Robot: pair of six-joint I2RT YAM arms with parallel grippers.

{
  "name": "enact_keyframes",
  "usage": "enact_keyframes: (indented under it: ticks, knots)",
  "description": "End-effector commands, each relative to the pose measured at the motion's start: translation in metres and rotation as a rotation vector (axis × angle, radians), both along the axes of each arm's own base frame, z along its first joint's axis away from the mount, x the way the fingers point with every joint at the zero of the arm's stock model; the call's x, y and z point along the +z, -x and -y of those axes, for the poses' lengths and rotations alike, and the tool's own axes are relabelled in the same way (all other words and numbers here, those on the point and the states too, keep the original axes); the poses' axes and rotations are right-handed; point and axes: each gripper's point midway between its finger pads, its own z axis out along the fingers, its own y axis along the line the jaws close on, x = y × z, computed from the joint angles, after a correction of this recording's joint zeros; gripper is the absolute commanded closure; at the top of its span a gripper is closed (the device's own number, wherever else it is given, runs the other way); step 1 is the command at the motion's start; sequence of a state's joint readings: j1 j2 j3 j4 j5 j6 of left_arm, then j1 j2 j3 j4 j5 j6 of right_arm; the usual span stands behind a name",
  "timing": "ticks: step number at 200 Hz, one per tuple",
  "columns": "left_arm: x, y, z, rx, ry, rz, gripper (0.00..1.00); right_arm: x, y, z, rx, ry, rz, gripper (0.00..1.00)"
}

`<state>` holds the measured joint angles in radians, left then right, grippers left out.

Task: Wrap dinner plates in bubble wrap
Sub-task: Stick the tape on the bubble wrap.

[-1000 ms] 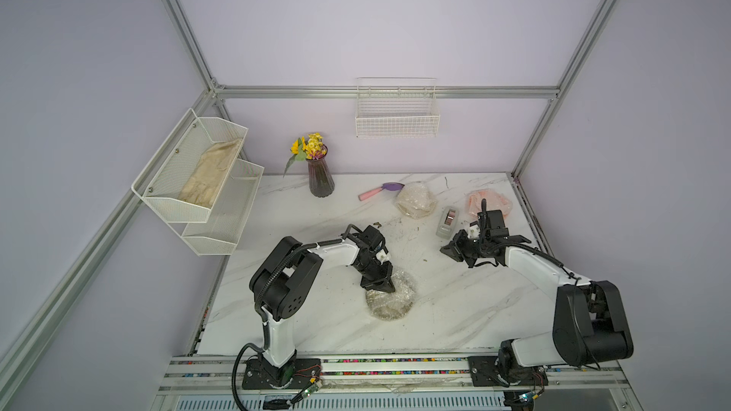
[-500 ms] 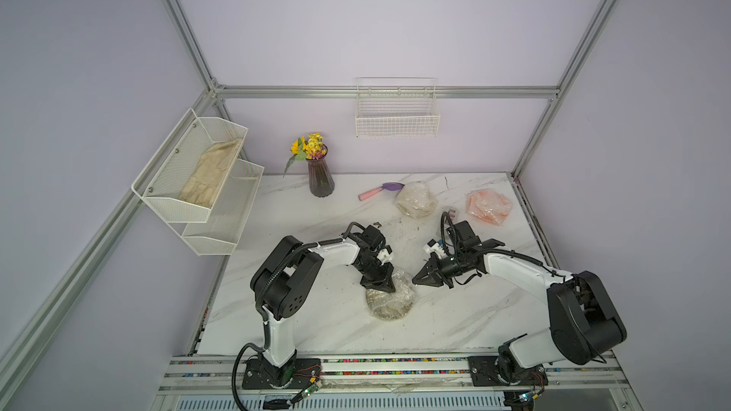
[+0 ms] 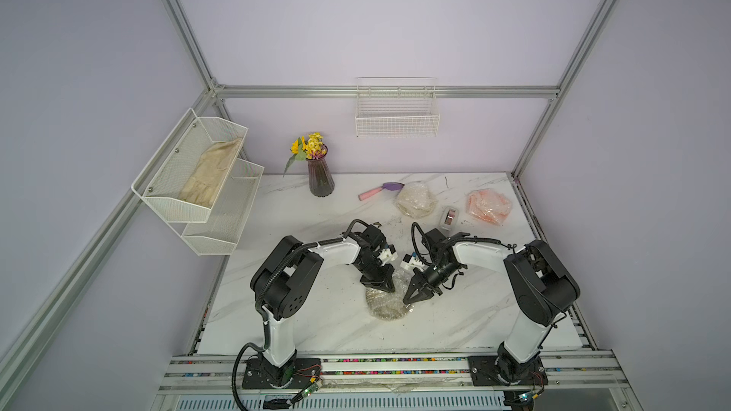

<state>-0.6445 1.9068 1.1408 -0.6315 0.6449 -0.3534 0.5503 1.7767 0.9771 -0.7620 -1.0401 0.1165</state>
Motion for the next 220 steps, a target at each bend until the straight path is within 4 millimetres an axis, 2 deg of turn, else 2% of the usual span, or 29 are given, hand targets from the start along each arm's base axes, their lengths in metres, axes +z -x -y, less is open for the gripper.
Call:
enact_keyframes:
  ticks: [1, 36, 79, 104, 129, 176, 220]
  knots:
    - [-0.041, 0.017, -0.049, -0.030, -0.276, -0.011, 0.90, 0.006, 0.015, 0.011, 0.044, 0.039, -0.005, 1.00]
    - [-0.040, 0.016, -0.048, -0.034, -0.276, -0.009, 0.90, -0.003, 0.023, 0.021, 0.028, 0.111, -0.032, 1.00]
    - [-0.029, 0.012, -0.042, -0.034, -0.245, 0.006, 0.90, -0.033, 0.013, 0.018, -0.004, 0.169, -0.074, 1.00]
    - [-0.017, 0.008, -0.039, -0.027, -0.227, 0.036, 0.90, -0.037, 0.011, 0.017, -0.026, 0.173, -0.076, 1.00]
    - [-0.011, 0.007, -0.037, -0.024, -0.212, 0.044, 0.90, -0.024, 0.009, 0.013, -0.048, 0.132, -0.054, 1.00]
    - [-0.024, 0.013, -0.040, -0.036, -0.233, 0.010, 0.90, 0.014, 0.003, 0.004, -0.126, 0.030, 0.007, 1.00]
    - [-0.023, 0.011, -0.039, -0.040, -0.230, 0.014, 0.90, 0.011, -0.005, -0.004, -0.132, 0.007, -0.001, 1.00]
